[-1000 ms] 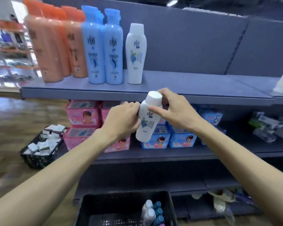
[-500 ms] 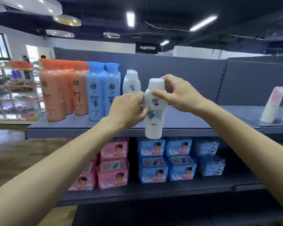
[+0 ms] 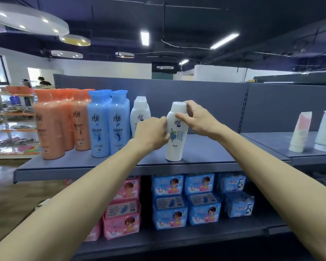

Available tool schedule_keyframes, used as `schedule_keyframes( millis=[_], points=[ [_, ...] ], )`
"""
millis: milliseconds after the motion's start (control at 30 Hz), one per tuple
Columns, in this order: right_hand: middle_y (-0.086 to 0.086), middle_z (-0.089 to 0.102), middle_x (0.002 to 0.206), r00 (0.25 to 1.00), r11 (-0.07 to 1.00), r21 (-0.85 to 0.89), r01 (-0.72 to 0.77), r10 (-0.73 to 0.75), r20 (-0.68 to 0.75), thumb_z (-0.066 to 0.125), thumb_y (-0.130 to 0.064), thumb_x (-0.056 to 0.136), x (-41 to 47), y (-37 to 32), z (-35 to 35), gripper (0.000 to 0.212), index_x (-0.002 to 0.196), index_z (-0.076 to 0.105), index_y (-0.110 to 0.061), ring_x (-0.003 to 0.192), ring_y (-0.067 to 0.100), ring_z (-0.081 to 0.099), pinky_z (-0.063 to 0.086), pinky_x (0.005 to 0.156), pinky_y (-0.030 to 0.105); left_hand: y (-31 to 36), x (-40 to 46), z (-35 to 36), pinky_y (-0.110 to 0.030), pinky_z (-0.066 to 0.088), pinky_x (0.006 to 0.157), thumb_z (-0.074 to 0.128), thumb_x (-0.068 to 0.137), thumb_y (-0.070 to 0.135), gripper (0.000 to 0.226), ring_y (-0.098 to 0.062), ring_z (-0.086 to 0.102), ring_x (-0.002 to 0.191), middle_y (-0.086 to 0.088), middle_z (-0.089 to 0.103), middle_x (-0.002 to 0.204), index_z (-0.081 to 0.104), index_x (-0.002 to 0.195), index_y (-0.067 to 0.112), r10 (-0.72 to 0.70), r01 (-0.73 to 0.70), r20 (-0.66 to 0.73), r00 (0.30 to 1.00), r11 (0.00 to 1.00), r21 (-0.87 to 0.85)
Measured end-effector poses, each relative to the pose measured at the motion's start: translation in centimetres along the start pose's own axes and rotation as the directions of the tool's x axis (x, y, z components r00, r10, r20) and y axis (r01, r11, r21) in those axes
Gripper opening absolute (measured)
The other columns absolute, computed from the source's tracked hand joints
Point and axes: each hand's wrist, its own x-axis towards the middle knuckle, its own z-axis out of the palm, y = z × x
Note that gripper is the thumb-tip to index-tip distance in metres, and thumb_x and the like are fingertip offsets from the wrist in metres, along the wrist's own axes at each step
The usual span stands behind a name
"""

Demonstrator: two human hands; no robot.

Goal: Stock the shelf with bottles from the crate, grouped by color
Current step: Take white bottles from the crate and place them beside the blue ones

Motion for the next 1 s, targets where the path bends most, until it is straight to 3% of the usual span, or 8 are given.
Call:
schedule_keyframes(
  millis=[133,233,333,467,667,833,1000],
  points=[
    [-0.003,0.06,0.118,1.0,0.999,-0.04,-0.01,0.009,-0.018,0.074,-0.031,0.086,-1.5,2.5,2.7,0.053,0.127,0.043,-0.018,0.102,0.016,0.059,0.052,0.083,0.031,0.0,-1.6,1.9,-0.033,0.039,0.066,0.05,0.089,0.03,0.022,-0.029,0.06,0.091,-0.005,0.064,0.101,0.054,0.105,0.016,0.021,-0.022,0.087,0.996,1.0,0.013],
    [-0.003,0.06,0.118,0.998,0.997,0.035,-0.063,0.063,0.011,0.08,-0.025,0.08,-2.8,4.4,5.3,0.057,0.122,0.043,-0.015,0.105,0.016,0.06,0.054,0.087,0.032,-0.3,-2.8,3.5,-0.034,0.041,0.07,0.051,0.09,0.029,0.024,-0.028,0.059,0.099,-0.005,0.063,0.108,0.055,0.109,0.017,0.043,-0.049,0.165,0.985,0.998,0.032],
    [-0.007,0.056,0.115,0.992,0.996,0.01,-0.088,0.087,0.087,0.083,-0.028,0.075,-3.7,5.6,6.2,0.062,0.12,0.041,-0.022,0.102,0.014,0.06,0.051,0.078,0.023,-0.5,-3.1,4.5,-0.036,0.044,0.074,0.05,0.089,0.028,0.025,-0.027,0.058,0.101,-0.003,0.063,0.111,0.056,0.111,0.02,0.036,-0.039,0.168,0.985,0.999,0.01],
    [-0.01,0.055,0.111,0.992,0.992,0.04,-0.116,0.114,0.057,0.084,-0.029,0.073,-3.8,6.8,6.6,0.063,0.122,0.045,-0.022,0.093,0.006,0.061,0.046,0.067,0.012,-0.2,-2.8,5.6,-0.036,0.046,0.075,0.05,0.088,0.029,0.027,-0.026,0.058,0.101,-0.001,0.064,0.11,0.056,0.113,0.02,0.027,-0.028,0.141,0.99,1.0,0.006],
    [0.001,0.06,0.122,0.988,0.989,0.0,-0.151,0.151,0.042,0.079,-0.018,0.079,-2.1,8.7,6.6,0.058,0.125,0.044,-0.015,0.096,0.012,0.059,0.051,0.082,0.024,0.9,-2.1,7.7,-0.036,0.044,0.067,0.049,0.086,0.03,0.022,-0.028,0.059,0.094,-0.003,0.063,0.098,0.053,0.103,0.016,-0.013,0.012,0.086,0.996,1.0,0.013],
    [-0.008,0.057,0.106,0.989,0.989,0.045,-0.141,0.142,-0.03,0.086,-0.024,0.07,-0.9,9.8,7.0,0.064,0.122,0.049,-0.014,0.092,0.009,0.06,0.047,0.074,0.017,1.4,-1.1,9.1,-0.035,0.04,0.064,0.05,0.087,0.034,0.023,-0.028,0.058,0.094,-0.004,0.062,0.097,0.052,0.102,0.016,-0.065,0.063,0.073,0.995,0.998,0.022],
    [-0.001,0.063,0.115,0.991,0.991,0.013,-0.132,0.132,-0.004,0.086,-0.023,0.07,1.2,11.3,7.4,0.061,0.119,0.05,-0.014,0.097,0.015,0.063,0.054,0.085,0.029,1.2,-0.1,10.2,-0.036,0.046,0.067,0.049,0.086,0.031,0.024,-0.029,0.058,0.092,-0.004,0.062,0.096,0.053,0.104,0.016,-0.104,0.104,0.069,0.992,0.995,0.004]
  ],
)
